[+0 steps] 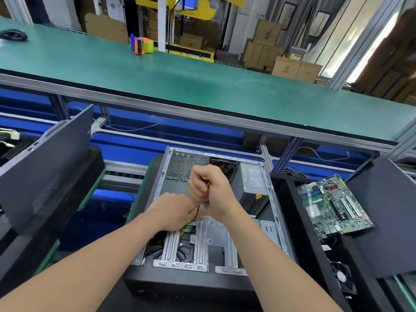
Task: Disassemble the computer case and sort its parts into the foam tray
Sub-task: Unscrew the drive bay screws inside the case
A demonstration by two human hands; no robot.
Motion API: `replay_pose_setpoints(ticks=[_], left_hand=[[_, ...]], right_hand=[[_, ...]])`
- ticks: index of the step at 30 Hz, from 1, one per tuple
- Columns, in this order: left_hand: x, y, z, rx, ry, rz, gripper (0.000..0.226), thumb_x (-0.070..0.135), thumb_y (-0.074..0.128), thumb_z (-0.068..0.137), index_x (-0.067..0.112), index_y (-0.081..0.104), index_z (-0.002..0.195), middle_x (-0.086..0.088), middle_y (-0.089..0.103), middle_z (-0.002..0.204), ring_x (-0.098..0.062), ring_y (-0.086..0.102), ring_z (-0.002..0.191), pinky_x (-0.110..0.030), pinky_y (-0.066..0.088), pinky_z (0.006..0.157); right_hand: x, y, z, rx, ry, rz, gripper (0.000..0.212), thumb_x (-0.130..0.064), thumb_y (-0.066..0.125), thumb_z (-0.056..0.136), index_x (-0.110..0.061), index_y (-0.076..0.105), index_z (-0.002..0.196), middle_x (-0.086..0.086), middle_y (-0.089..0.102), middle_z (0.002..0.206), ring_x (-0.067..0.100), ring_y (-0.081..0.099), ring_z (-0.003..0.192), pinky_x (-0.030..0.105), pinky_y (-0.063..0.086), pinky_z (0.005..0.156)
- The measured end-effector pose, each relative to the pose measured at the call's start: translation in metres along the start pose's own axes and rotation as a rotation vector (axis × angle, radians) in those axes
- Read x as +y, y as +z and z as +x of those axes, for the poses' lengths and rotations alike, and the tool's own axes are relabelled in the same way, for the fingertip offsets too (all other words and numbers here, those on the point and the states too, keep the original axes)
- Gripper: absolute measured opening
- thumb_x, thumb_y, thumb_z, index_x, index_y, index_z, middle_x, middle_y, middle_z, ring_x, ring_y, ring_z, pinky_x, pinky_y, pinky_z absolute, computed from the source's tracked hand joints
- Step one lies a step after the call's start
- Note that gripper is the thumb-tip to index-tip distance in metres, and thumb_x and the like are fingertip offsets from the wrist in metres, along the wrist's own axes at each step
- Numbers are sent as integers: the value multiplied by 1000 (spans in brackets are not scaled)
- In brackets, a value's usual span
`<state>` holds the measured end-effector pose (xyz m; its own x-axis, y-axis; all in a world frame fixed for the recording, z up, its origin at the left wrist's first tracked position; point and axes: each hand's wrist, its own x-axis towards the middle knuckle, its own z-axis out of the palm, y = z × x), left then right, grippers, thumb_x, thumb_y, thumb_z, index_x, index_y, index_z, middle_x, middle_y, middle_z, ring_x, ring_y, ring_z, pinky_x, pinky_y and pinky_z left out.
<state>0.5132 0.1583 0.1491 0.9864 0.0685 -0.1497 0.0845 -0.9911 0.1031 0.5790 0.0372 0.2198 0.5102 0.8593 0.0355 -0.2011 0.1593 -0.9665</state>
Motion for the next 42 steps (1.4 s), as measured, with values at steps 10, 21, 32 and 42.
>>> replay_pose_setpoints(ticks=[10,21,32,42], left_hand=[[-4,2,2,-41,27,16,31,39,33,103,24,43,78,4,51,75,-25,55,73,-39,47,67],[0,-4,-1,-15,29,-29,33,27,32,100,25,32,67,5,47,68,-17,41,56,-36,33,59],[-3,0,2,-2,25,-24,35,34,34,102,25,36,68,5,52,68,-15,46,55,-37,34,57],[-2,2,-2,8,8,-33,31,20,39,99,20,45,69,0,59,77,-28,62,79,-42,54,72]], right_hand=[[0,-5,16,-243,68,53,26,-28,40,98,-14,43,77,-7,29,47,10,19,40,24,14,45],[17,40,-8,788,-230,-327,47,-47,44,109,-25,71,76,-2,70,70,14,64,64,36,56,66],[13,33,-4,542,-251,-106,48,-33,52,99,-21,44,54,0,33,54,13,25,49,25,21,49],[-3,4,10,-323,90,-85,47,-28,57,95,-20,40,53,-4,26,47,10,19,43,32,8,48]])
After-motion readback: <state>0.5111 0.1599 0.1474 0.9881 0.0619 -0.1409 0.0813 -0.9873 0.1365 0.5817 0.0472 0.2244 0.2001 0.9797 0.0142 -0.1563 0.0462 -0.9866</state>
